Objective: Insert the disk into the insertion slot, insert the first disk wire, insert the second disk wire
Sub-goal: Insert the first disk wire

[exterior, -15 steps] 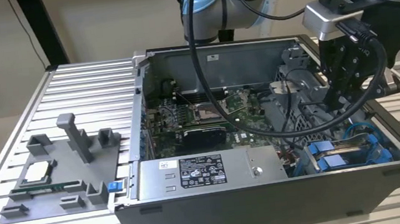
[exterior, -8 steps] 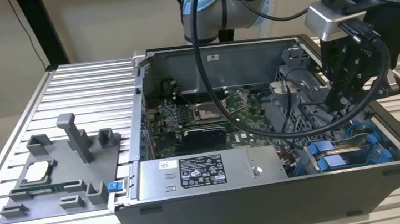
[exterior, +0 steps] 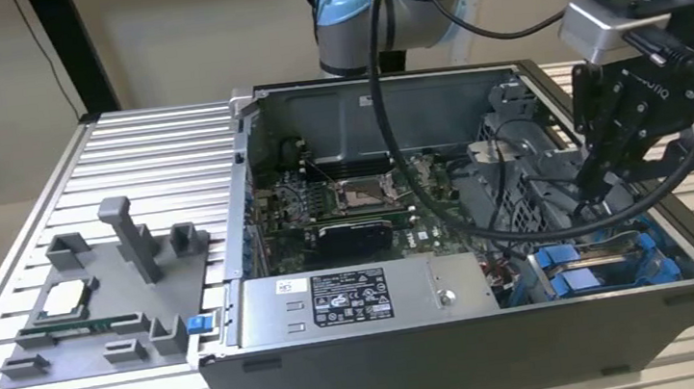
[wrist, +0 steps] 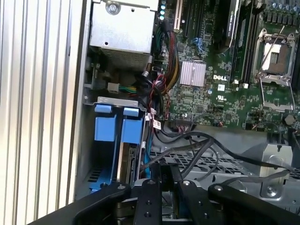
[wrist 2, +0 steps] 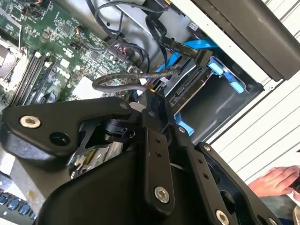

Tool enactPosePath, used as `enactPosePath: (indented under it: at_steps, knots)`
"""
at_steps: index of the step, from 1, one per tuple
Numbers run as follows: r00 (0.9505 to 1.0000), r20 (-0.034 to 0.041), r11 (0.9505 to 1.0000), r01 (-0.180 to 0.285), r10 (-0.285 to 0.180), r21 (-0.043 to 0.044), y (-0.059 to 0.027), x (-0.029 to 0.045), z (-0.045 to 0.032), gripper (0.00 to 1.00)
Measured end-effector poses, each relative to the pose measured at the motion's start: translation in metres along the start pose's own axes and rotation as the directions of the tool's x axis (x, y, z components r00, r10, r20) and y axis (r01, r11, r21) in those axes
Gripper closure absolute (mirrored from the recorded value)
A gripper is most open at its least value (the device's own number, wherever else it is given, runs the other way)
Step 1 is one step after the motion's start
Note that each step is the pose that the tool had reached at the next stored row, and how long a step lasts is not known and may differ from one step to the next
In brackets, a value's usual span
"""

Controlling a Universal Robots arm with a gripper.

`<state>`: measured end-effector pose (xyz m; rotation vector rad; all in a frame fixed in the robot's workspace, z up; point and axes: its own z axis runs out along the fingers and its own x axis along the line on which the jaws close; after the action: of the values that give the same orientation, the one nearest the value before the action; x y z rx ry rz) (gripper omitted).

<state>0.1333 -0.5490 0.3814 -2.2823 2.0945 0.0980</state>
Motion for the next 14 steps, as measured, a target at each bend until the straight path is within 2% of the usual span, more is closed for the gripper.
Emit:
enactPosePath:
  at_steps: [8,9,14]
  knots:
    - [0.9999,-0.0127,0.9979,-0.005,0.004,-0.0641,-0.0170,0.0038,0.0003,1.00]
    - [0.9999,-0.0137,0.9977,-0.006,0.005,-0.0682,-0.0178,0.0039,0.0006,1.00]
    - [0.9999,-0.0142,0.9976,-0.006,0.005,-0.0685,-0.0179,0.0040,0.0006,1.00]
